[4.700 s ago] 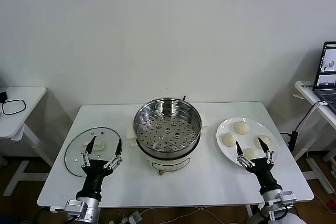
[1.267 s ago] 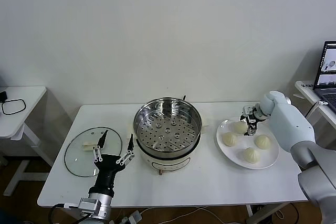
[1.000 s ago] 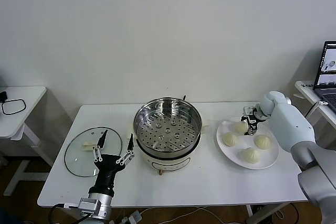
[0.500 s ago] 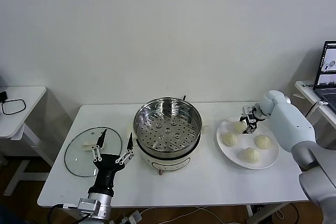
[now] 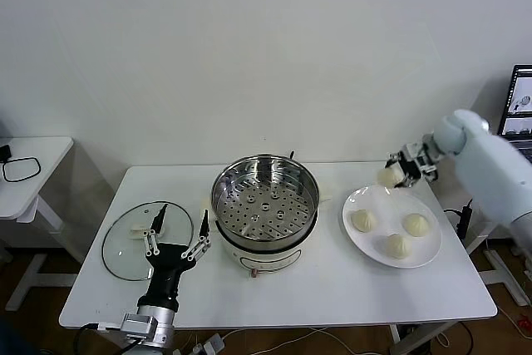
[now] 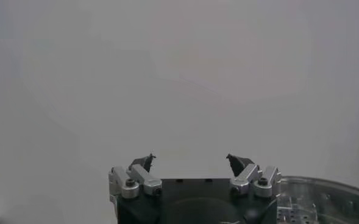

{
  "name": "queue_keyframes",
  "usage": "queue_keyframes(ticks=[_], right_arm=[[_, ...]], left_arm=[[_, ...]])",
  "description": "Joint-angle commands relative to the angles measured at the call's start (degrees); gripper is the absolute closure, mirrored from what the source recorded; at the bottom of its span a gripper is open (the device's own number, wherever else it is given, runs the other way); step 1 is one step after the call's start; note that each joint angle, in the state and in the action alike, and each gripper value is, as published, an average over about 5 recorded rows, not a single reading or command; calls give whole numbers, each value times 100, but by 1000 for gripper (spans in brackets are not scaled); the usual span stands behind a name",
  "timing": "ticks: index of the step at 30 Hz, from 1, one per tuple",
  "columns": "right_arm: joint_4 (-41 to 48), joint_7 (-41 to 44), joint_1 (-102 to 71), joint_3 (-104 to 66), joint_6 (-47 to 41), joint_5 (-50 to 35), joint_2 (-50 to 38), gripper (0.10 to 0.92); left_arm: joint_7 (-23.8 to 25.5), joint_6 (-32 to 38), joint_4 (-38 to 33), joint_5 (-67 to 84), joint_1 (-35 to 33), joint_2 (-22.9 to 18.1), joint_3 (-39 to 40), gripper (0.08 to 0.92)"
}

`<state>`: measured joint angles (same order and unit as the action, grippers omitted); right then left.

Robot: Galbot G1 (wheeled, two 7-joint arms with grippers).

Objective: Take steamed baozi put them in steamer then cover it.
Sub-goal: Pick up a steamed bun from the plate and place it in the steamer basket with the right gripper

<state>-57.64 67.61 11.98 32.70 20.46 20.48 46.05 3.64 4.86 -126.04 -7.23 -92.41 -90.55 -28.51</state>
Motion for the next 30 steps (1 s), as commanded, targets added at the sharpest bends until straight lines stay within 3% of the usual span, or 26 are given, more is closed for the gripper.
queue_keyframes(ticks=[1, 13, 30], right_arm=[[-2367, 378, 1796, 1946, 744, -829, -440, 352], [-2568, -195, 2829, 3314, 1512, -757, 1253, 351], [-345, -1326, 1406, 2978, 2535, 708, 2890, 347]], left_arm=[[40, 0, 15, 29, -37, 25, -204, 177], [150, -12, 129, 217, -40, 98, -596, 177], [279, 22, 370, 469, 42, 175, -914, 177]])
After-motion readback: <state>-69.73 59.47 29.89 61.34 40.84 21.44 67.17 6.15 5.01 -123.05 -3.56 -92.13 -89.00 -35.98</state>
